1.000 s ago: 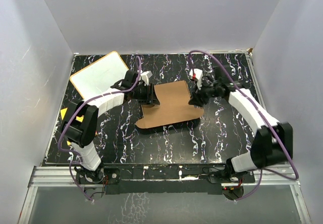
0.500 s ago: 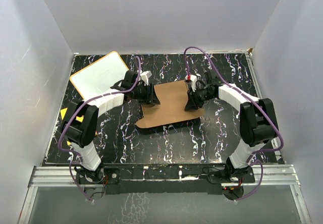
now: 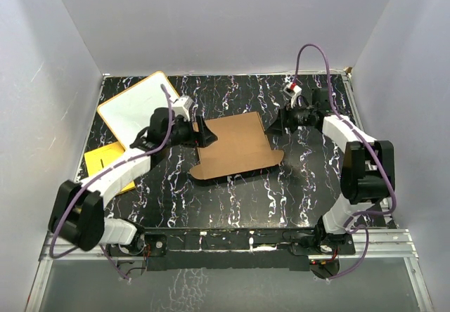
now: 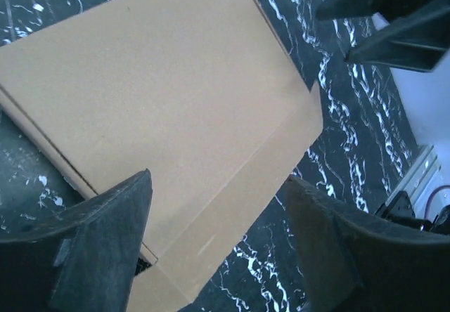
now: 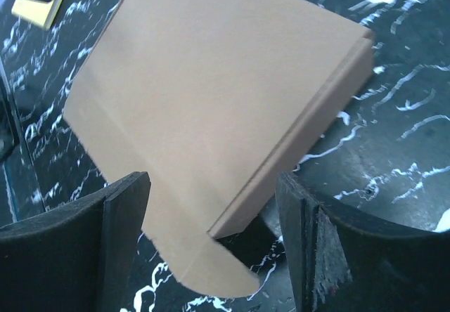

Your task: Fold the paper box

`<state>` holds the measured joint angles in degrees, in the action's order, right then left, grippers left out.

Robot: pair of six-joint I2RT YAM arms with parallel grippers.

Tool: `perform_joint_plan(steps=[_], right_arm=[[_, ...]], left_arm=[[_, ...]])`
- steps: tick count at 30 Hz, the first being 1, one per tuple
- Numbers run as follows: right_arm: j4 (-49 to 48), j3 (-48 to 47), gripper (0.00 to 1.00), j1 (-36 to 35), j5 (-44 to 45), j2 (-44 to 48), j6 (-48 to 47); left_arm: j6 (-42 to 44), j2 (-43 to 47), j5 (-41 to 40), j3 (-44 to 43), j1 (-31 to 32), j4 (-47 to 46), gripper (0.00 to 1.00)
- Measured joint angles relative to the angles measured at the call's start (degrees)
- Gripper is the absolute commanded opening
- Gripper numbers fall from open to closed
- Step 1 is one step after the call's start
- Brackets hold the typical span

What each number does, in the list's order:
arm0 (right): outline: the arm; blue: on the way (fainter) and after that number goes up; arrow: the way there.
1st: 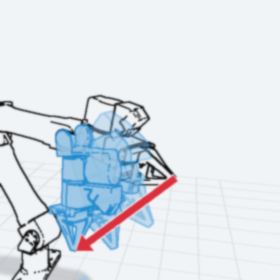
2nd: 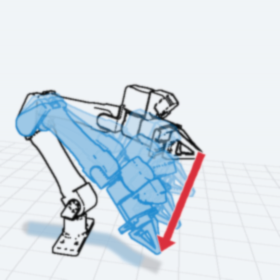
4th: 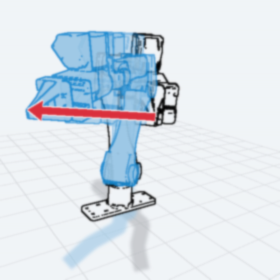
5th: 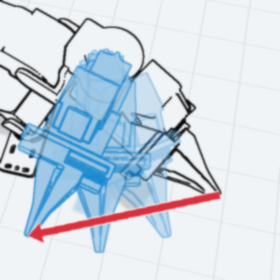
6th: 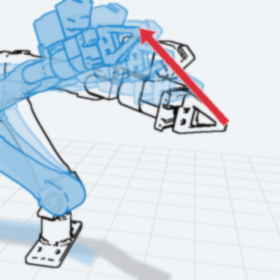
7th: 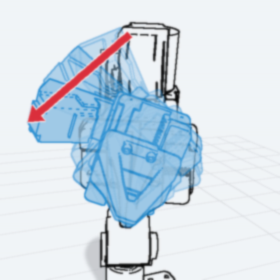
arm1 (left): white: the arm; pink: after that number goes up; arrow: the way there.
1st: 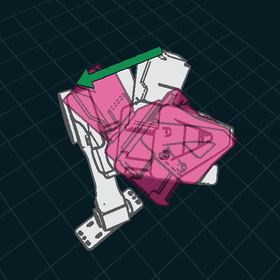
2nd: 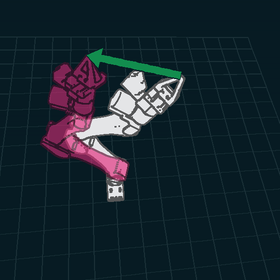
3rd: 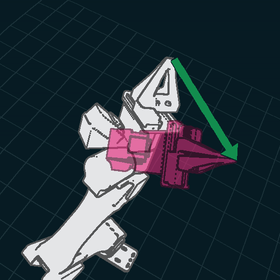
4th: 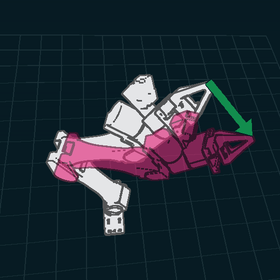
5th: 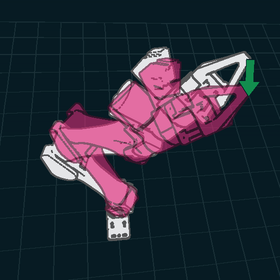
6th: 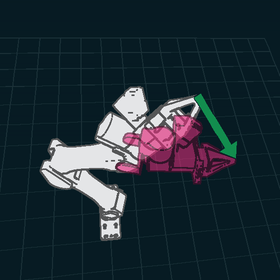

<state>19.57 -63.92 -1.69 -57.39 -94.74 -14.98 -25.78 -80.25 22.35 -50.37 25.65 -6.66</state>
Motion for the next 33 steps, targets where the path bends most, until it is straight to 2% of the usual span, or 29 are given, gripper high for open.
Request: perform_joint_plan(steps=[2, 3, 7, 10, 13, 18, 24, 33], right_arm=[[-3.37, -0.02, 0.78, 1.53, 0.00, -2.23, 3.78], [-4.22, -0.02, 0.77, 1.84, -0.02, -3.43, 4.98], [-5.97, -0.44, 0.69, 1.79, -1.36, -10.27, 9.11], [-5.92, -1.44, 0.59, 1.60, -2.34, -15.28, 11.08], [-5.70, -2.34, 0.53, 1.49, -3.13, -17.73, 12.41], [-6.14, -3.19, 0.33, 2.51, -5.51, -19.06, 14.69], [-7.10, -3.19, 0.26, 5.44, -9.27, -20.59, 17.62], [-9.40, -2.99, 0.21, 6.88, -12.04, -22.29, 20.98]], left_arm=[[-0.59, 4.48, -2.27, 3.74, -0.04, -3.04, 0.96], [-0.85, 6.08, -2.97, 5.33, -0.04, -4.09, 0.97], [-3.76, 9.49, -5.29, 12.24, -0.44, -9.22, 0.97], [-6.32, 8.52, -5.38, 15.34, -1.18, -11.02, 0.97], [-8.81, 6.58, -4.94, 16.63, -1.99, -12.74, 0.97], [-13.18, 4.46, -2.93, 18.99, -4.02, -17.16, 0.97], [-19.21, -0.66, -0.46, 20.92, -5.42, -23.65, 0.97], [-27.15, -6.36, 1.68, 23.15, -5.53, -32.35, 0.97]])
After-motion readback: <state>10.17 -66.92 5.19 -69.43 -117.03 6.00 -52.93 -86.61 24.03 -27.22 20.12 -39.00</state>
